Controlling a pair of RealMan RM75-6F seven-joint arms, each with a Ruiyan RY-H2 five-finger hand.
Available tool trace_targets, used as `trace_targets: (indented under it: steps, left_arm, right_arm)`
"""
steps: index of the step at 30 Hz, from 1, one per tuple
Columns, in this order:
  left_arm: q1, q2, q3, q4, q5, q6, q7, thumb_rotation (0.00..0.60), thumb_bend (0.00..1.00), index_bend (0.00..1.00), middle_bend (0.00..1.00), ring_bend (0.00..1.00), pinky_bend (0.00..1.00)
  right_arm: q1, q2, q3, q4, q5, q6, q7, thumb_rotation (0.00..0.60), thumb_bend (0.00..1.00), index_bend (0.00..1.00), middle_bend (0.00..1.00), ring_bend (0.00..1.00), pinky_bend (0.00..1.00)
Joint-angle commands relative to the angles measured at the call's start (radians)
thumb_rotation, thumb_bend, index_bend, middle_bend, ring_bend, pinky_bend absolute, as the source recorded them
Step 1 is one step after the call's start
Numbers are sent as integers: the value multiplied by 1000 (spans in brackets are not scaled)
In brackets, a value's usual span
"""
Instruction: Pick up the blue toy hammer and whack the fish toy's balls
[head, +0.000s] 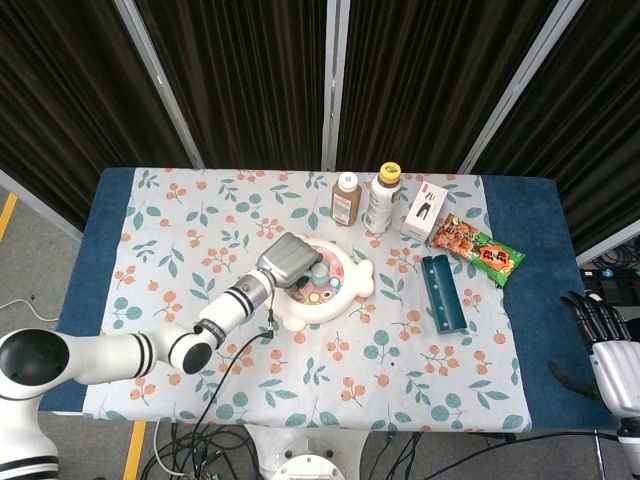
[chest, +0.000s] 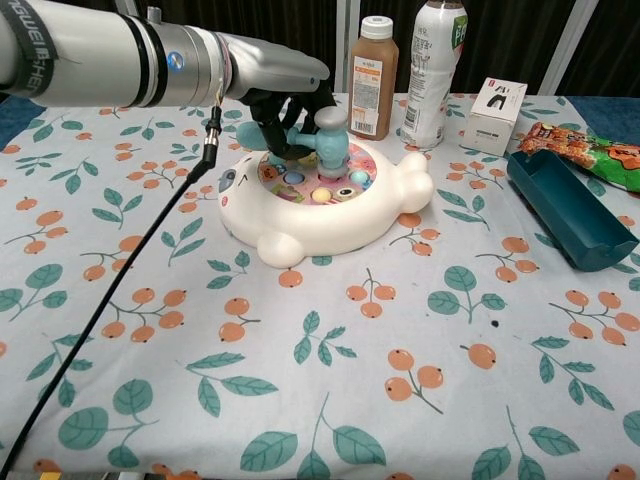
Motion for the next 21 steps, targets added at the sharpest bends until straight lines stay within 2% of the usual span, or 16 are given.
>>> trace_targets:
  steps: [1,11,16,21]
  left_arm:
    - [-1,-6,6,8,-7,-2,3,600,620,600,632,525,638]
    - [-3,-5,7,4,-16,2,-2,600,620,601,632,525,639]
    - [25,57,-12,-59,18,45,-34,600,621,600,632,525,639]
    - [93,130,-3,-114,62,98,-91,600,619,600,632,525,639]
  right_arm:
    - [-2,0,0,0,1,2,-1,600,136,0,63,0,0]
    - [-6,0,-1,1,-1,8,2,600,136,0,63,0,0]
    - [-8,1,0,2,-4,14,4,600,136,0,63,0,0]
    - [-4,0,1,3,-9,12,6,600,136,0,63,0,0]
